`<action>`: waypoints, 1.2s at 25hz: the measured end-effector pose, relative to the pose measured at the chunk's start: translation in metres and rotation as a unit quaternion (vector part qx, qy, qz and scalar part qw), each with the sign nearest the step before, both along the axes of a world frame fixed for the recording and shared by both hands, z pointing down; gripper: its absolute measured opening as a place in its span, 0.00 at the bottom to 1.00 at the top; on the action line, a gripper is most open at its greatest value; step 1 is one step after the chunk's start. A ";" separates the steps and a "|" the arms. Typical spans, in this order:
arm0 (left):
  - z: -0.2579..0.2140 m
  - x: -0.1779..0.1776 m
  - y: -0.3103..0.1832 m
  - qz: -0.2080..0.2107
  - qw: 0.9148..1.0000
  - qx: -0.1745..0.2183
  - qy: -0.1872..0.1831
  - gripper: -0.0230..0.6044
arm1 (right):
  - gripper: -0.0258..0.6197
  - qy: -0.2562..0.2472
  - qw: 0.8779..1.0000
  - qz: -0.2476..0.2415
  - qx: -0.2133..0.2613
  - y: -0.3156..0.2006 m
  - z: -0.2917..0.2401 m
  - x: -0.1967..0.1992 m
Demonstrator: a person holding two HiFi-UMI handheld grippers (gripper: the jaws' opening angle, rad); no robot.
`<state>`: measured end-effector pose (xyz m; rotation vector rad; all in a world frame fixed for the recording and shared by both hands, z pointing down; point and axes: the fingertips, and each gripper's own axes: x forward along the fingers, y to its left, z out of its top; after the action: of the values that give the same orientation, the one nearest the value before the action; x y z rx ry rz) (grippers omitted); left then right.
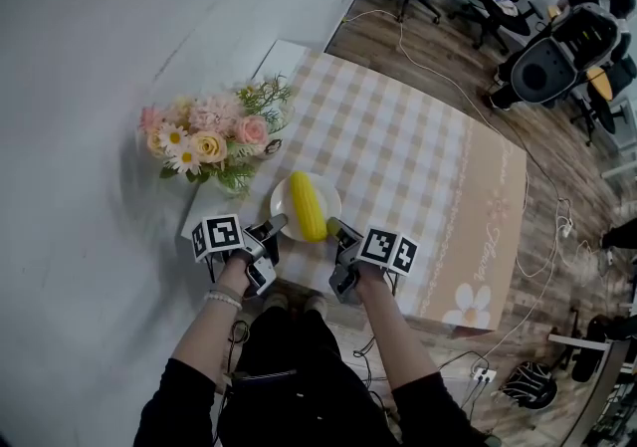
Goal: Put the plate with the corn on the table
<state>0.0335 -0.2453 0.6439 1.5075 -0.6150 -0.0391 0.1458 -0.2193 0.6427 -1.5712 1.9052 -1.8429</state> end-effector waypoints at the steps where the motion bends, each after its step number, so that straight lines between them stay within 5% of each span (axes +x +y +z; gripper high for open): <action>1: 0.001 0.000 -0.001 0.001 1.000 0.000 -0.001 0.07 | 0.15 0.002 1.000 -0.001 -0.002 0.000 0.002 0.000; 13: 0.006 0.001 -0.001 0.002 0.999 -0.034 -0.022 0.07 | 0.16 0.017 1.000 -0.008 -0.023 -0.003 0.009 0.002; 19: 0.010 0.003 0.001 0.023 0.996 -0.041 -0.077 0.07 | 0.16 0.027 0.999 -0.003 -0.030 -0.004 0.012 0.005; 30: 0.002 0.007 0.006 0.071 0.990 -0.029 -0.117 0.25 | 0.17 0.042 0.999 -0.006 -0.029 -0.004 0.012 0.005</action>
<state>0.0408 -0.2393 0.6462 1.5063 -0.6865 0.2665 0.1510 -0.2231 0.6542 -1.6859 1.9149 -1.8822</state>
